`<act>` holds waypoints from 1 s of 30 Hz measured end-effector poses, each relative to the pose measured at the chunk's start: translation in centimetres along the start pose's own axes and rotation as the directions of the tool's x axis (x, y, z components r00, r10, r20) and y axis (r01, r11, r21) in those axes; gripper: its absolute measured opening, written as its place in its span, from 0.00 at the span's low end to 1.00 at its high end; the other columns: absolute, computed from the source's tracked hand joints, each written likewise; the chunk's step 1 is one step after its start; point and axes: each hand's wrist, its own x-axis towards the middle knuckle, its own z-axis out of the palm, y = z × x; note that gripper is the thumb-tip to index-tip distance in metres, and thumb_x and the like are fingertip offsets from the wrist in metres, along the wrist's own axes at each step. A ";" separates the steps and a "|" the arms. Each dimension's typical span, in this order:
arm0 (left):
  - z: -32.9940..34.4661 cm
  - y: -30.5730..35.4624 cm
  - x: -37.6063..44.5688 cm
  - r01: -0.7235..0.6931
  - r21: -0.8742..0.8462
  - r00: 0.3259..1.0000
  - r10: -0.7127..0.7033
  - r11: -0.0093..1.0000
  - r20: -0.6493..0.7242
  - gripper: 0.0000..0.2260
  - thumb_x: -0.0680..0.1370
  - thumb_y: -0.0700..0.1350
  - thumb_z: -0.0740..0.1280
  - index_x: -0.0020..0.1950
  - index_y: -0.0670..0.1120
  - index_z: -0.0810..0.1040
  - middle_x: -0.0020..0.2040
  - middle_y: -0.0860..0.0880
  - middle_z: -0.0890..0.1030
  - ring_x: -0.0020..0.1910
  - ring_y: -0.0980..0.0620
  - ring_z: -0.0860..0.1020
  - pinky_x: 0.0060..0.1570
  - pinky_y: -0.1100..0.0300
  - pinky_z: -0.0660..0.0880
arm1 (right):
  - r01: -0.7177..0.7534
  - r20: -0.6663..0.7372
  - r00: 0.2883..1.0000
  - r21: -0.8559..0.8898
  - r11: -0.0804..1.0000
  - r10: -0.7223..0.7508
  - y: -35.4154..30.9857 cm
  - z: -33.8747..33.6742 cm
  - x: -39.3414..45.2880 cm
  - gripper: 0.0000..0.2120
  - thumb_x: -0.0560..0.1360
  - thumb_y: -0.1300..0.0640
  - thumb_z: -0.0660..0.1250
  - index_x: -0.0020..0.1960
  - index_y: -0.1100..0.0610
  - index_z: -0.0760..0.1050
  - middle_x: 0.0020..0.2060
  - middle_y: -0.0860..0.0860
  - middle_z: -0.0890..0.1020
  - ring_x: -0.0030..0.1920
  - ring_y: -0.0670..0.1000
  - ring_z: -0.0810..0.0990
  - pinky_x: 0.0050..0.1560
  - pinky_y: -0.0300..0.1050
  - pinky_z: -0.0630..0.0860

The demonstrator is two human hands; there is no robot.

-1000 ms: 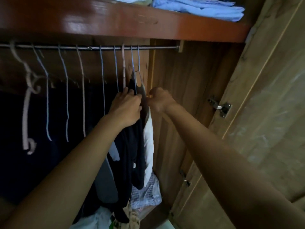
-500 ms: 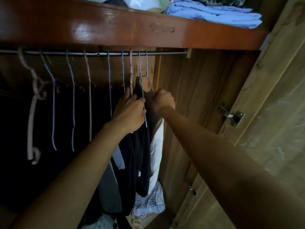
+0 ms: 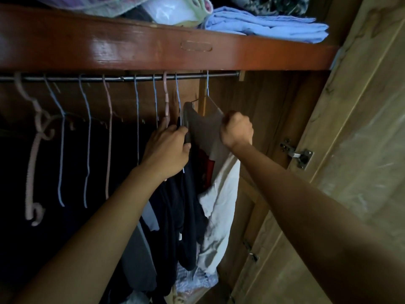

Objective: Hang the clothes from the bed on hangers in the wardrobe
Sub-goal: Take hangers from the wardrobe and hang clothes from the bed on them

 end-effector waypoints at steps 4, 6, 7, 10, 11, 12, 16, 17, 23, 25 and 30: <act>0.1 1.0 0.1 0.000 -0.012 1.000 0.000 1.000 0.006 0.20 0.81 0.48 0.63 0.72 0.41 0.70 0.69 0.42 0.74 0.77 0.41 0.56 0.72 0.46 0.63 | -0.004 -0.049 0.999 0.005 1.000 0.004 0.8 -2.2 0.0 0.12 0.78 0.56 0.65 0.58 0.61 0.78 0.55 0.61 0.82 0.55 0.64 0.81 0.55 0.56 0.79; 0.2 1.8 0.0 -0.008 -0.018 1.000 0.008 1.000 0.014 0.20 0.81 0.48 0.62 0.72 0.41 0.69 0.70 0.42 0.73 0.77 0.41 0.57 0.73 0.47 0.61 | 0.015 -0.058 0.998 0.008 1.000 -0.014 1.4 -2.9 -0.3 0.10 0.79 0.56 0.64 0.56 0.60 0.78 0.53 0.61 0.82 0.53 0.63 0.81 0.54 0.57 0.80; 0.2 2.3 0.0 -0.017 -0.024 1.000 0.017 1.000 0.013 0.20 0.81 0.47 0.62 0.72 0.41 0.69 0.70 0.41 0.73 0.76 0.40 0.58 0.73 0.47 0.60 | 0.018 -0.060 0.998 0.005 1.000 -0.018 1.8 -3.3 -0.5 0.10 0.79 0.56 0.64 0.55 0.60 0.79 0.52 0.60 0.83 0.52 0.63 0.82 0.53 0.58 0.80; 0.4 3.3 0.0 -0.036 -0.071 0.999 0.037 0.997 0.023 0.20 0.81 0.47 0.63 0.72 0.40 0.69 0.69 0.41 0.73 0.74 0.42 0.62 0.70 0.48 0.64 | 0.000 -0.063 0.998 -0.011 1.000 0.000 3.8 -4.2 -1.4 0.11 0.79 0.55 0.63 0.52 0.62 0.79 0.50 0.62 0.83 0.50 0.64 0.82 0.50 0.54 0.80; 0.4 3.7 0.1 -0.026 -0.111 0.999 0.030 0.993 0.036 0.21 0.81 0.48 0.63 0.73 0.41 0.68 0.70 0.41 0.72 0.73 0.43 0.64 0.69 0.49 0.66 | -0.013 -0.061 0.998 -0.004 1.000 0.013 4.5 -4.5 -1.7 0.11 0.80 0.55 0.63 0.50 0.63 0.79 0.50 0.63 0.82 0.50 0.65 0.81 0.47 0.52 0.78; 0.5 4.2 0.1 -0.009 -0.160 0.999 0.017 0.987 0.050 0.22 0.82 0.48 0.63 0.74 0.42 0.67 0.71 0.41 0.70 0.72 0.43 0.65 0.68 0.51 0.65 | -0.017 -0.062 0.998 0.004 1.000 0.017 5.2 -4.9 -2.1 0.12 0.80 0.55 0.63 0.50 0.64 0.79 0.50 0.64 0.82 0.49 0.66 0.81 0.46 0.51 0.77; 1.8 6.2 0.3 0.028 -0.307 0.995 0.004 0.951 0.104 0.24 0.83 0.46 0.61 0.78 0.44 0.61 0.76 0.43 0.65 0.75 0.45 0.64 0.71 0.54 0.61 | 0.040 -0.066 0.997 -0.026 0.999 -0.042 8.1 -6.6 -3.8 0.11 0.79 0.54 0.62 0.49 0.61 0.79 0.47 0.62 0.83 0.49 0.66 0.80 0.44 0.51 0.75; 2.2 6.6 0.3 0.036 -0.323 0.992 0.004 0.946 0.124 0.25 0.83 0.46 0.61 0.78 0.44 0.60 0.76 0.43 0.64 0.75 0.45 0.63 0.72 0.54 0.61 | 0.056 -0.067 0.996 -0.033 0.998 -0.058 8.7 -7.2 -4.3 0.11 0.79 0.55 0.62 0.50 0.60 0.80 0.47 0.62 0.83 0.49 0.65 0.81 0.45 0.52 0.76; 4.2 9.4 -0.1 0.038 -0.376 0.982 0.035 0.926 0.187 0.26 0.83 0.45 0.61 0.79 0.42 0.57 0.78 0.43 0.61 0.76 0.45 0.60 0.73 0.53 0.59 | 0.128 -0.061 0.989 -0.073 0.989 -0.133 12.9 -11.3 -8.5 0.09 0.80 0.56 0.63 0.48 0.58 0.80 0.46 0.59 0.84 0.49 0.63 0.81 0.47 0.52 0.75; 5.0 10.3 -0.1 0.026 -0.399 0.981 0.054 0.917 0.186 0.25 0.83 0.44 0.60 0.79 0.42 0.57 0.77 0.43 0.62 0.76 0.45 0.62 0.74 0.52 0.60 | 0.146 -0.073 0.986 -0.076 0.986 -0.152 14.0 -13.1 -10.0 0.09 0.80 0.55 0.63 0.45 0.58 0.78 0.43 0.57 0.84 0.46 0.62 0.81 0.46 0.51 0.74; 6.9 13.1 0.0 -0.014 -0.446 0.977 0.106 0.895 0.182 0.27 0.83 0.45 0.60 0.80 0.44 0.52 0.80 0.44 0.56 0.78 0.46 0.56 0.76 0.50 0.56 | 0.138 -0.118 0.983 -0.057 0.989 -0.144 16.5 -18.5 -13.7 0.11 0.79 0.56 0.64 0.40 0.58 0.76 0.34 0.52 0.79 0.38 0.53 0.77 0.43 0.51 0.71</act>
